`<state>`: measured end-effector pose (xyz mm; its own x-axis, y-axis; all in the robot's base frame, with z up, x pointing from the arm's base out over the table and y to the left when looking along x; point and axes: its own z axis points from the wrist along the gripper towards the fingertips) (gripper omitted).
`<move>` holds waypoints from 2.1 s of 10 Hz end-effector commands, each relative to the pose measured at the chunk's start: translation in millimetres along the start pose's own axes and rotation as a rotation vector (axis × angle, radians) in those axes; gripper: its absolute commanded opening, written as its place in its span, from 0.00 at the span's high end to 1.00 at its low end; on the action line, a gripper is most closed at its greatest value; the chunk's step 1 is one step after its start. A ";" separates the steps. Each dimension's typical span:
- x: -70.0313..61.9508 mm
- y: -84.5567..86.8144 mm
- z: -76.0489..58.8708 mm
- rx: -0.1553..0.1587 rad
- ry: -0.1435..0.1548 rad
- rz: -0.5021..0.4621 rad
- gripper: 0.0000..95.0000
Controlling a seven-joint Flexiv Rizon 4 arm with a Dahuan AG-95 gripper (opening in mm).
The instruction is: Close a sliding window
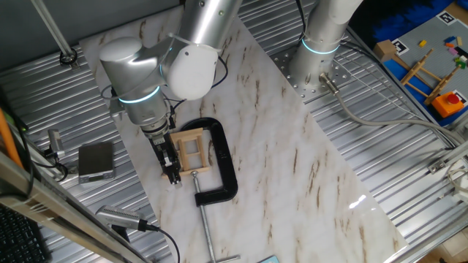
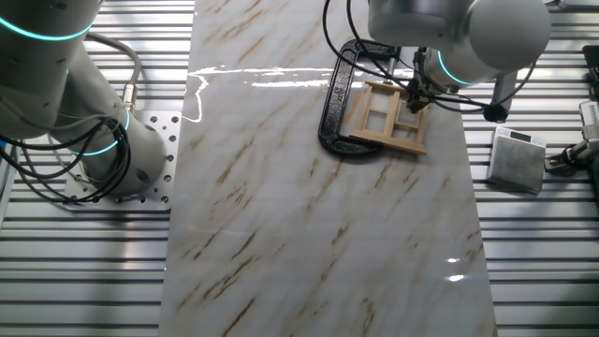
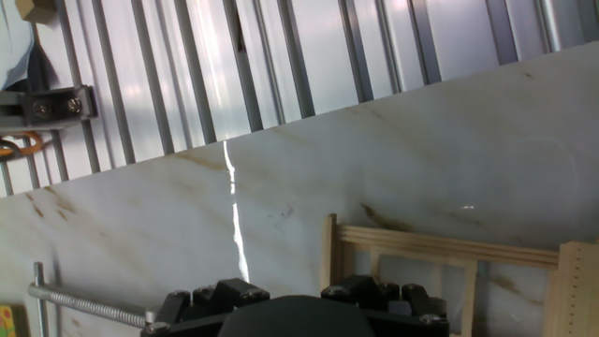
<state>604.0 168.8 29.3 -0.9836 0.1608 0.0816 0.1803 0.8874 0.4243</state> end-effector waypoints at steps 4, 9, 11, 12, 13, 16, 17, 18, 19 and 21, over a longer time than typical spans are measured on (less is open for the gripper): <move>1.0 3.7 -1.5 -0.005 -0.003 -0.006 0.20; -0.9 3.4 1.9 -0.006 -0.002 -0.001 0.20; -1.3 1.5 3.5 -0.007 -0.002 -0.001 0.20; -1.3 0.9 3.9 -0.007 -0.003 -0.001 0.20; -1.2 0.4 4.0 -0.007 -0.003 -0.001 0.20; -0.1 -3.3 3.6 -0.006 -0.002 -0.002 0.20; 1.0 -5.7 2.6 -0.005 -0.002 -0.004 0.20; 2.2 -8.1 1.5 -0.005 -0.001 -0.006 0.20; 2.6 -9.3 1.1 -0.005 -0.001 -0.007 0.20; 5.9 -14.9 -1.2 -0.004 0.001 -0.014 0.20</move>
<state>594.5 154.6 24.1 -0.9863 0.1463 0.0761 0.1648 0.8881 0.4292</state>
